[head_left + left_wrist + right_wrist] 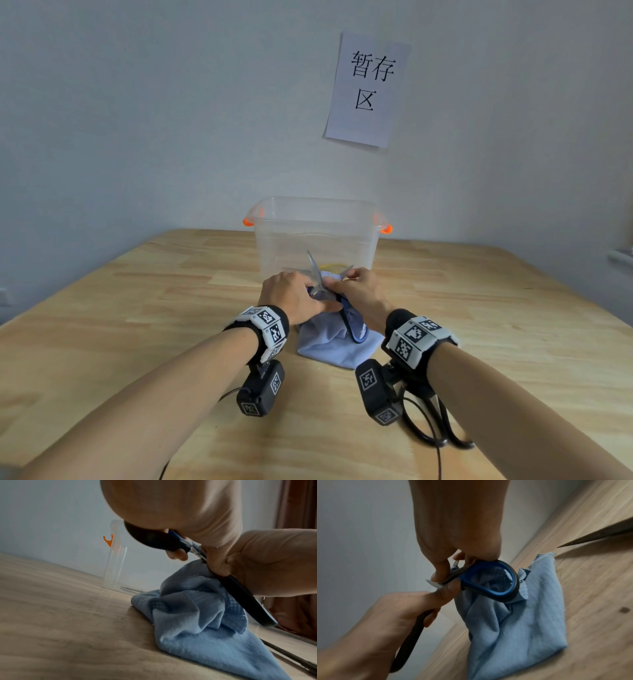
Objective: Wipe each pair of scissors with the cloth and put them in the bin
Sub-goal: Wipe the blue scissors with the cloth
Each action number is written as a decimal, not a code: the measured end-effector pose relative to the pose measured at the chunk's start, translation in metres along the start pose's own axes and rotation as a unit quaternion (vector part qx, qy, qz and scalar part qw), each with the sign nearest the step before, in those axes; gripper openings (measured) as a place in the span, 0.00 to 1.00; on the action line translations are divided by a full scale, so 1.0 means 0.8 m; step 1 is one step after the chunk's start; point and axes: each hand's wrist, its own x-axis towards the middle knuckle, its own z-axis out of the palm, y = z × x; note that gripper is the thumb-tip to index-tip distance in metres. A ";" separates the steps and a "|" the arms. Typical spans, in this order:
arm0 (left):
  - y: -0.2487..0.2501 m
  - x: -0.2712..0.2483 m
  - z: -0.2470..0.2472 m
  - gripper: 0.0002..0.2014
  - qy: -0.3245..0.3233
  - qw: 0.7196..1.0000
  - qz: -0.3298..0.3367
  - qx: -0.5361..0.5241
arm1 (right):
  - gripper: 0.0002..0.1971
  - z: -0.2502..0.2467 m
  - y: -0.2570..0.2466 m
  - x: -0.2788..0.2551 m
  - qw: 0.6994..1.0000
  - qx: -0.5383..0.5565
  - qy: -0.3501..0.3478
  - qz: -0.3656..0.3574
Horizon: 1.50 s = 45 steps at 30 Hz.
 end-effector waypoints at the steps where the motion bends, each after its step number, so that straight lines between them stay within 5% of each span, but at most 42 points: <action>1: 0.001 -0.001 -0.001 0.29 -0.001 1.000 0.001 0.001 | 0.16 -0.001 0.000 -0.002 1.000 -0.001 -0.011 0.006; 6: 0.001 -0.005 -0.003 0.24 0.004 1.000 0.005 -0.008 | 0.12 -0.005 -0.001 -0.008 0.995 0.031 -0.080 0.045; 11: 0.004 -0.010 -0.005 0.25 0.003 1.000 0.016 0.000 | 0.35 0.001 0.014 0.001 0.995 0.000 -0.090 0.050; 16: 0.003 0.000 0.002 0.30 -0.001 0.997 0.035 0.065 | 0.23 0.000 0.015 -0.002 0.999 0.000 -0.031 0.022; 25: 0.003 -0.005 0.008 0.33 -0.003 0.995 0.019 0.093 | 0.28 0.008 0.028 0.009 0.999 0.004 0.032 -0.009; 37: 0.009 -0.007 0.010 0.33 0.005 0.996 0.019 0.084 | 0.17 0.007 0.016 0.008 0.995 -0.031 0.079 -0.043; 45: 0.005 -0.011 0.007 0.32 -0.007 0.998 0.019 0.062 | 0.26 0.002 0.026 0.007 0.996 -0.019 0.081 -0.045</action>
